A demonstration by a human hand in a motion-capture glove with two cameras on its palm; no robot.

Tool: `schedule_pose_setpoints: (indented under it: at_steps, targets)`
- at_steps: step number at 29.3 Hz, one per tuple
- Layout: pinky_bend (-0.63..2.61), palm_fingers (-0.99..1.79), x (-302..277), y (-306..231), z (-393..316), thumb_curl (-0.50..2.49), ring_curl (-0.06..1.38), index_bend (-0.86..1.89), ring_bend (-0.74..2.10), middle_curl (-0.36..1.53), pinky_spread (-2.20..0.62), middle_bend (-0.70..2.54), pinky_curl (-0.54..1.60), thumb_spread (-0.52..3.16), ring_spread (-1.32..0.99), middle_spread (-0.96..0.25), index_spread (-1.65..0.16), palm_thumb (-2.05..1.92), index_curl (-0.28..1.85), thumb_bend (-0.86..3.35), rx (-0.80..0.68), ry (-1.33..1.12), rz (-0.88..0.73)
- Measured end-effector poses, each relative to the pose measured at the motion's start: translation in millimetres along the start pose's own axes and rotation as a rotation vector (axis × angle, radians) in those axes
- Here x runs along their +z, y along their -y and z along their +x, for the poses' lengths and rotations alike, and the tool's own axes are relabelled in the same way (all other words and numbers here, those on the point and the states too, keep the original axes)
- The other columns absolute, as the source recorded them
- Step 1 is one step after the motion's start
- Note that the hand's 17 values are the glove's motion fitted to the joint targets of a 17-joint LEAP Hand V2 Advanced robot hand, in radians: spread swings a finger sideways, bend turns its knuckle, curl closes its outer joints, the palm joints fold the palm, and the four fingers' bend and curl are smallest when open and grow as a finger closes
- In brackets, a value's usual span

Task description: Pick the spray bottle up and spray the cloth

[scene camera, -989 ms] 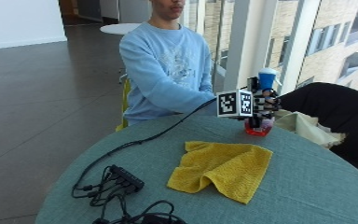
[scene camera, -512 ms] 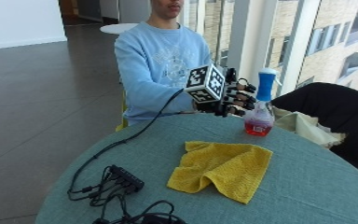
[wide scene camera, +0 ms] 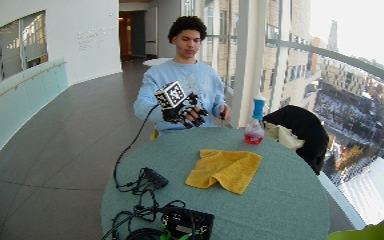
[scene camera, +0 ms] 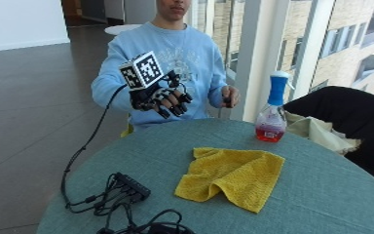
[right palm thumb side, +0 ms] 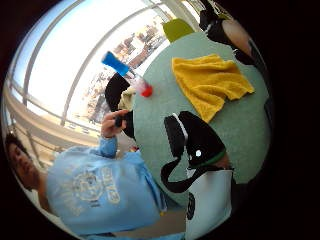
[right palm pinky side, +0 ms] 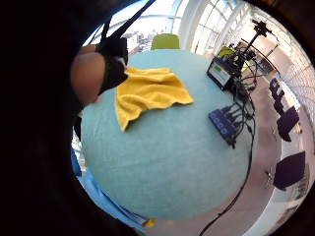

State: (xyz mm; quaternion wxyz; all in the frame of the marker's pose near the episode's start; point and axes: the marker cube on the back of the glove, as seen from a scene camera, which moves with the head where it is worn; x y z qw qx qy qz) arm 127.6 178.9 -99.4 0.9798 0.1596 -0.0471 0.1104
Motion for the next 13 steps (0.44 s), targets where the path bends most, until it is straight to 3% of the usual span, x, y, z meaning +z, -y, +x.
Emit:
schedule_pose_setpoints:
  at_steps: [13]
  targets:
    - [0.26,0.79,-4,-51,31,0.37,0.36,0.12,0.34,0.43,0.15,0.28,0.36,1.14,-0.03,-0.11,-0.35,0.68,0.25,-0.02,0.014,-0.05,-0.036]
